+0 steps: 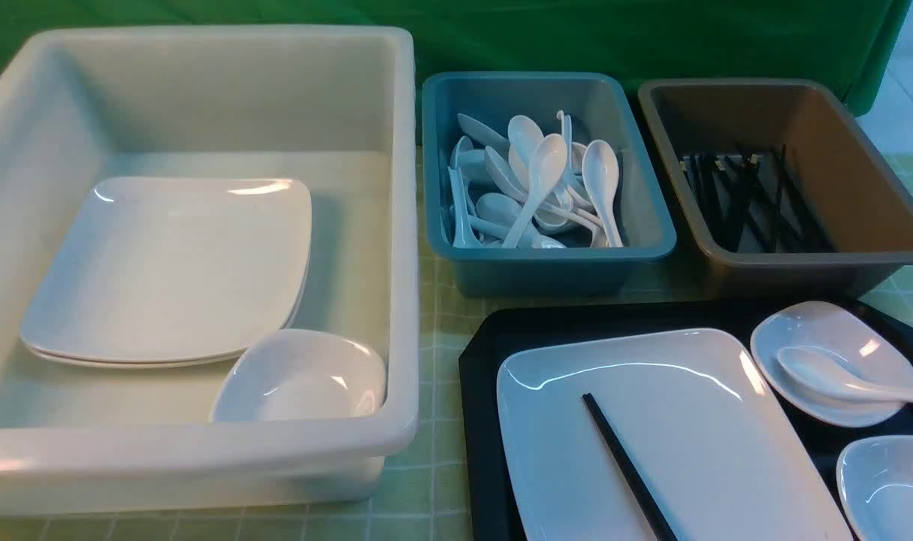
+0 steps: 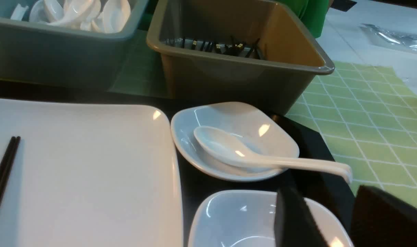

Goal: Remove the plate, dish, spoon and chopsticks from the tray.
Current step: Use the right arm to grab a soup spoon from the plate

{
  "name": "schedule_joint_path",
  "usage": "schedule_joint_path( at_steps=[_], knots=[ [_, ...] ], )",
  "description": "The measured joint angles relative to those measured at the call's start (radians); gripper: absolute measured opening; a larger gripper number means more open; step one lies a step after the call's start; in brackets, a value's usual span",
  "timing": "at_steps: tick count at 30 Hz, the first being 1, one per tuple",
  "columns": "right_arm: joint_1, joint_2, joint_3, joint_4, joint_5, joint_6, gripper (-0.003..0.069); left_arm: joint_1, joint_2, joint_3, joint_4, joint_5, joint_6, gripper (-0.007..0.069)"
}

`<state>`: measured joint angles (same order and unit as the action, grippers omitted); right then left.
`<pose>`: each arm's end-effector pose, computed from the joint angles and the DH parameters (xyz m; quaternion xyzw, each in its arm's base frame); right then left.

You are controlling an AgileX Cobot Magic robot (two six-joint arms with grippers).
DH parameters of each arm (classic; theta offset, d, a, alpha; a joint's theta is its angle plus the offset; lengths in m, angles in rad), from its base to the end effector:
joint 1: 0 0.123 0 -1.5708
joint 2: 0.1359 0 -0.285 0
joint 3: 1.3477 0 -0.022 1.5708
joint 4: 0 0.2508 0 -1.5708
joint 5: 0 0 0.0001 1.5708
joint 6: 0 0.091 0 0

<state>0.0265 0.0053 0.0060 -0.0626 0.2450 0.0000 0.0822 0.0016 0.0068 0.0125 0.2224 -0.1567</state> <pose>0.0559 0.0001 0.1887 -0.0284 0.7636 -0.0168 0.6448 0.0558 0.0049 0.1906 -0.0864 0.7511 -0.0193 0.6543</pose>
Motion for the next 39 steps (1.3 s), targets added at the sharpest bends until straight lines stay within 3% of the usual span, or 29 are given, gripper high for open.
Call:
schedule_joint_path(
  at_steps=[39],
  knots=[
    [0.0, 0.0, 0.0, 0.0, 0.0, 0.0, 0.0247, 0.0, 0.0, 0.0, 0.0, 0.0, 0.0, 0.01]
  ],
)
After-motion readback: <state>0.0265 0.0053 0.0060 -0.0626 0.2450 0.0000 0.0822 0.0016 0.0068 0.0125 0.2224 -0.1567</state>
